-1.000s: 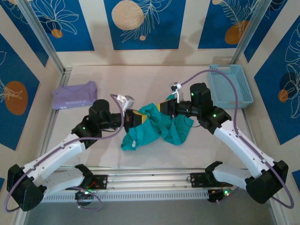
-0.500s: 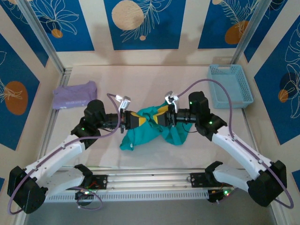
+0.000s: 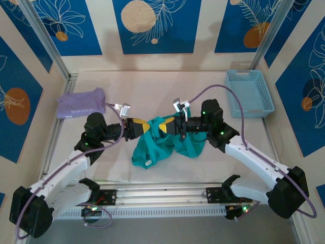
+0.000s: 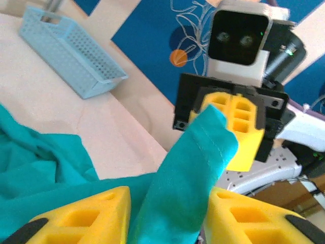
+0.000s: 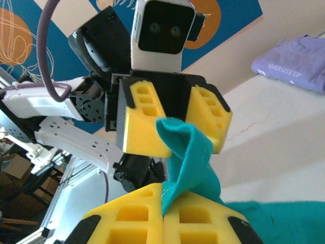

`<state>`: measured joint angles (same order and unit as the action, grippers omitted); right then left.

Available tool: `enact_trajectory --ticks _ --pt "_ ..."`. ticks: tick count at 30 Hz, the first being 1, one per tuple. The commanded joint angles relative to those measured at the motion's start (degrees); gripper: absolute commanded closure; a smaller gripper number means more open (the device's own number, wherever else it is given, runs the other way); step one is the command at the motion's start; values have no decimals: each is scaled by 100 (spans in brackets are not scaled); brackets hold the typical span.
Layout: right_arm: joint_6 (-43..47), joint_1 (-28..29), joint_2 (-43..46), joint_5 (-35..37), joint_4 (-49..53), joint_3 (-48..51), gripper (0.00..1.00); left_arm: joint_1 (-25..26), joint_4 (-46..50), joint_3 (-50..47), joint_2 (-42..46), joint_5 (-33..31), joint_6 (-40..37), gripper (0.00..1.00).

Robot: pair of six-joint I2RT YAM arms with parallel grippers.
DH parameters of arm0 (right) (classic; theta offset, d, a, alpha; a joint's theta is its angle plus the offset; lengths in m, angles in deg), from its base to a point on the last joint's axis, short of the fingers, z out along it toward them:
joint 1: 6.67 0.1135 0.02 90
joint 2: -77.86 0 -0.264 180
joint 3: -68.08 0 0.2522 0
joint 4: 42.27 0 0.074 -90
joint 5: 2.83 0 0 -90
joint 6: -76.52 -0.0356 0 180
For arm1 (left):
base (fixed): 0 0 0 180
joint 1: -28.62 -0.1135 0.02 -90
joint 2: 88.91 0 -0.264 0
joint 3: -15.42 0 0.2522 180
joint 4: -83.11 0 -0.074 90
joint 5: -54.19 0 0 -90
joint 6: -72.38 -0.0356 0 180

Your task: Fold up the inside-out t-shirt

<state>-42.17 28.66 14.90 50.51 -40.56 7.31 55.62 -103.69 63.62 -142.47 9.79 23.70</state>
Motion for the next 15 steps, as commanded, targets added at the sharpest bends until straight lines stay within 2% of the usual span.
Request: enact_trajectory --ticks 1,4,8,12,15 --pt "-385 70 108 118 -350 100 100 -59 1190 326 260 -588 -775 57" --pt "-490 92 82 264 -369 102 100 -47 1873 487 412 -1009 -1111 51" --pt "-576 97 39 563 -229 57 100 79 3056 826 669 -2058 -1454 40" --pt "-634 97 -60 848 -12 -30 100 785 4104 1187 828 -3342 -1785 38" --pt "-665 91 -178 958 86 -107 100 1430 4496 1419 805 -3942 -1928 44"
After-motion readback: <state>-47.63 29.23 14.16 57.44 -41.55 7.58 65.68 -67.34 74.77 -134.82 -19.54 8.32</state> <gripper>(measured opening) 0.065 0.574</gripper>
